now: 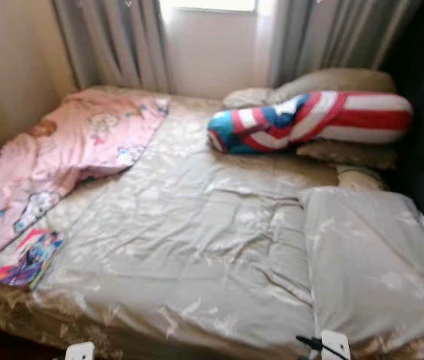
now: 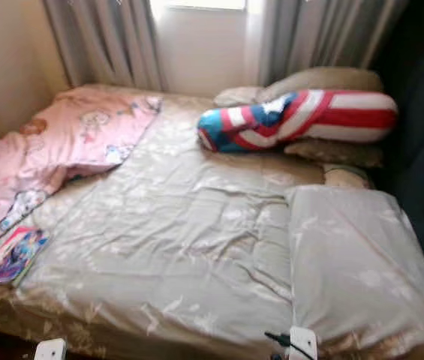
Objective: Clean up the room
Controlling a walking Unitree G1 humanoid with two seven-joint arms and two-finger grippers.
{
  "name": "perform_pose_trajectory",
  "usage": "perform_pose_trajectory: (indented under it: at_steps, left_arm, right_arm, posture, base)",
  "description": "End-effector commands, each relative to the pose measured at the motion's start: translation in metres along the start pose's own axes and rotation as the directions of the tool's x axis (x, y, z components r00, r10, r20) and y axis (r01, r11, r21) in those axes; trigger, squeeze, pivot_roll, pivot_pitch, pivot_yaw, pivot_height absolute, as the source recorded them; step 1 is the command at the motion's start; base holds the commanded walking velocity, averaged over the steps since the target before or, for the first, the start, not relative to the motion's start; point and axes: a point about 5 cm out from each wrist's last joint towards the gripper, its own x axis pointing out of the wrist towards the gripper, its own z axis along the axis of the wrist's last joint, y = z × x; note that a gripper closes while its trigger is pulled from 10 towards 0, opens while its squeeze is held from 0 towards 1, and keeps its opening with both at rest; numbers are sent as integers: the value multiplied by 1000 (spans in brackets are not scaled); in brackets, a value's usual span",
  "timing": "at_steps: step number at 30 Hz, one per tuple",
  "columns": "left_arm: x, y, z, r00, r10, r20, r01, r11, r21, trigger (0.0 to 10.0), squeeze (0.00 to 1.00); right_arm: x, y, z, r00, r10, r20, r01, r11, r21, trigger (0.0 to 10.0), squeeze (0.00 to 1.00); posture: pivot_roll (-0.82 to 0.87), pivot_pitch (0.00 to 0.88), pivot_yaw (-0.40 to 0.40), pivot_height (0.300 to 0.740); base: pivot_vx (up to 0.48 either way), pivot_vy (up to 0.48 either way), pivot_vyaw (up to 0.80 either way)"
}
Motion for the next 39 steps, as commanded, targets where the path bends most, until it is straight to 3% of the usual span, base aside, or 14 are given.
perform_pose_trajectory:
  at_steps: [1,6,14,23,31,39]
  left_arm:
    - [-3,6,-7,1000,16,-23,-16,1000,7,10000,0]
    - [-4,9,-8,1000,19,-24,-19,1000,6,10000,0]
    - [-5,14,-7,1000,22,-17,-22,1000,5,10000,0]
    - [-2,1,-6,1000,8,-15,-8,1000,8,10000,0]
    - [-1,-1,-5,1000,8,-15,-8,1000,8,10000,0]
    - [-1,1,-4,1000,11,-12,-11,1000,6,10000,0]
  right_arm:
    - [0,-2,1,1000,3,-1,-3,1000,0,10000,0]
    - [-1,-13,1,1000,-9,0,9,1000,3,10000,0]
    - [-1,-12,0,1000,-6,-1,6,1000,5,10000,0]
    - [-2,-23,3,1000,-13,5,12,1000,20,10000,0]
    - [0,-11,5,1000,4,3,-4,1000,14,10000,0]
    - [0,-15,7,1000,3,6,-4,1000,13,10000,0]
  posture:
    - [19,0,-8,740]
    - [20,0,-8,740]
    - [20,0,-8,740]
    - [24,0,-6,740]
    - [24,0,-6,740]
    - [26,0,-9,740]
  base:
    - [0,334,0]
    - [0,337,0]
    - [0,334,0]
    - [0,332,0]
    - [0,333,0]
    - [0,333,0]
